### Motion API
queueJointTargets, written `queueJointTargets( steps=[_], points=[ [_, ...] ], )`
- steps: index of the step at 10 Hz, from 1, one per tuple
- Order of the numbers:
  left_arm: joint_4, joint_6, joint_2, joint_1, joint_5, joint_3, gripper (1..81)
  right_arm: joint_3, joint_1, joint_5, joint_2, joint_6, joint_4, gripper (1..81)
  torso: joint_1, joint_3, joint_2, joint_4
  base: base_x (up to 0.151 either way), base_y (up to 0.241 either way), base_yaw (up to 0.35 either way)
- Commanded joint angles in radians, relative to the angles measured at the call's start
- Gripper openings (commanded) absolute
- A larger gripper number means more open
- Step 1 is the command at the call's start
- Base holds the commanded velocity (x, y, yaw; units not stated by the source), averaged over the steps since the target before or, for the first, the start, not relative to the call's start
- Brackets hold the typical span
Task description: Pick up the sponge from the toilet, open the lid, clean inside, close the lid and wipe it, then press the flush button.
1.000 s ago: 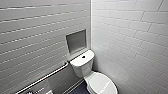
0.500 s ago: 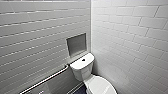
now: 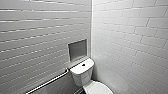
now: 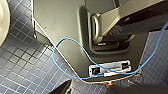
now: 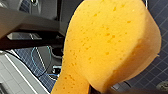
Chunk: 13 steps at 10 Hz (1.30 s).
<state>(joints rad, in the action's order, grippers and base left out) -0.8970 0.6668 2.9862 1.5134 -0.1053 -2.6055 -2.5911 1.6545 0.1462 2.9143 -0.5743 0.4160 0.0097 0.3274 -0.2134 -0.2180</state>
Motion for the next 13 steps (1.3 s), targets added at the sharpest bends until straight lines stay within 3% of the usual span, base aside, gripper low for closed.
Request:
queueJointTargets(
  steps=[1, 2, 3, 5, 6, 7, 13],
  points=[
    [0.009, 0.0, 0.013, -0.032, -0.048, -0.015, 81.1, -0.079, -0.044, -0.26, 0.074, 0.004, 0.021, 1.0, 0.0, 0.0, 0.0, 0.0, 0.0, 0.0, 0.0],
    [0.007, -0.001, 0.015, -0.034, -0.048, -0.015, 81.1, -0.086, -0.069, -0.277, 0.079, 0.043, 0.014, 1.0, 0.0, 0.0, 0.0, 0.0, 0.0, 0.0, 0.0],
    [0.007, -0.001, 0.016, -0.037, -0.048, -0.015, 81.1, -0.078, -0.075, -0.307, 0.079, 0.18, -0.033, 1.0, 0.0, 0.0, 0.0, 0.0, 0.0, 0.0, 0.0],
    [0.0, -0.003, 0.022, -0.041, -0.048, -0.015, 81.1, -0.078, -0.075, -0.3, 0.075, 0.588, -0.404, 1.0, 0.0, 0.0, 0.0, 0.0, 0.0, 0.0, 0.0],
    [-0.003, -0.003, 0.022, -0.048, -0.048, -0.015, 81.1, -0.078, -0.077, -0.289, 0.075, 0.726, -0.552, 1.0, 0.0, 0.0, 0.0, 0.0, 0.0, 0.0, 0.0],
    [-0.003, -0.004, 0.022, -0.051, -0.048, -0.015, 81.1, -0.081, -0.086, -0.277, 0.075, 0.772, -0.617, 1.0, 0.0, 0.0, 0.0, 0.0, 0.0, 0.0, 0.0],
    [-0.002, -0.001, 0.038, -0.075, -0.048, -0.047, 81.1, -0.119, -0.118, -0.312, 0.093, 0.771, -0.623, 1.0, 0.0, 0.0, 0.0, 0.0, 0.0, 0.0, 0.0]
  ],
)
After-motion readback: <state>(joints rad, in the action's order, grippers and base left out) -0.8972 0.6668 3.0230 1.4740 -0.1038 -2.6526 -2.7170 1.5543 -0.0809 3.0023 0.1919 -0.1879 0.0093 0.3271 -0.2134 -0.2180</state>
